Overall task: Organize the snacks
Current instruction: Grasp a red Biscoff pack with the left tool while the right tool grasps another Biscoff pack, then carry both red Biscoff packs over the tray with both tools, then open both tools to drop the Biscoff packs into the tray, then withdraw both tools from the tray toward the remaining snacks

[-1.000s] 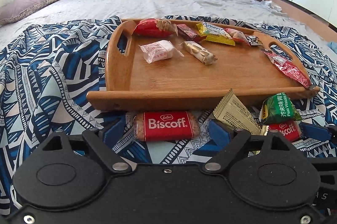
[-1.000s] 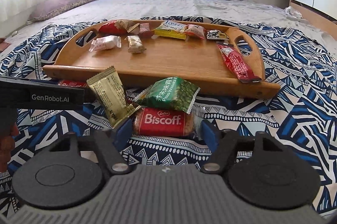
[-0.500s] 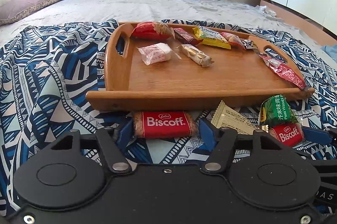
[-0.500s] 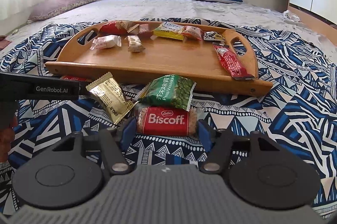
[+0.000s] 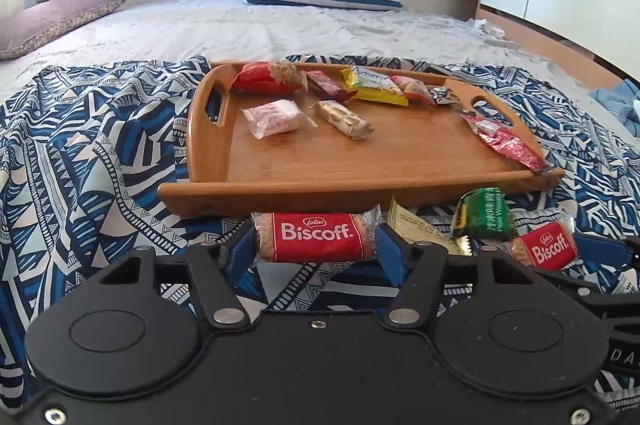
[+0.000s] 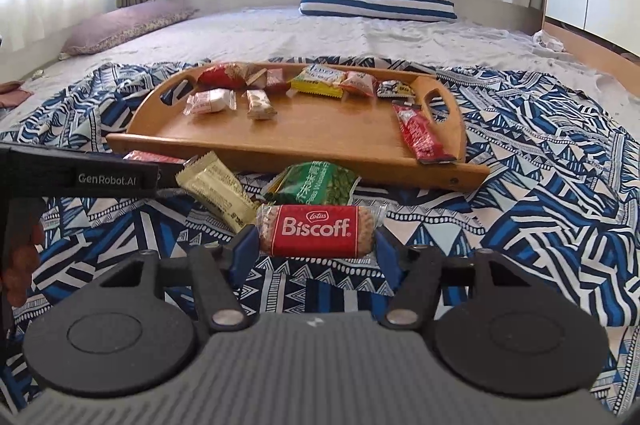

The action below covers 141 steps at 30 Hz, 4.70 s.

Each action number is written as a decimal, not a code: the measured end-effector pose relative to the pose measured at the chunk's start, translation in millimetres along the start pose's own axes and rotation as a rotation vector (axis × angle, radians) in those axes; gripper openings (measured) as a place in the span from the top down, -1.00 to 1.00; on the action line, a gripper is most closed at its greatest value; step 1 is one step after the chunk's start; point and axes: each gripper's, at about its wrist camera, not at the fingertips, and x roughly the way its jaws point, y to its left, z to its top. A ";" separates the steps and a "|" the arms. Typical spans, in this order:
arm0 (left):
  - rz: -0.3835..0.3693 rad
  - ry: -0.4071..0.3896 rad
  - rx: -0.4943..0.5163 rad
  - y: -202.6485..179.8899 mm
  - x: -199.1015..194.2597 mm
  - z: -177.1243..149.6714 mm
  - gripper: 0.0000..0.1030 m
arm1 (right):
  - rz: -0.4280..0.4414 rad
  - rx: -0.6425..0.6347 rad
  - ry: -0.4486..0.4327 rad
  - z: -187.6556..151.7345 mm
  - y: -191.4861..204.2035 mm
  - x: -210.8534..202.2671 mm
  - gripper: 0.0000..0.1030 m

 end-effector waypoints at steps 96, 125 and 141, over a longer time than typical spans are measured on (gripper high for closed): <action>-0.053 -0.007 -0.014 -20.0 95.0 111.3 -0.64 | 0.031 -0.104 0.067 115.4 -42.6 155.2 -0.27; -0.042 -0.001 -0.012 -10.2 72.1 86.0 -0.64 | 0.028 -0.081 0.121 120.4 -41.8 180.1 -0.39; -0.017 0.015 -0.047 2.6 52.1 70.5 -0.66 | 0.037 -0.028 0.124 121.1 -45.1 179.8 -0.62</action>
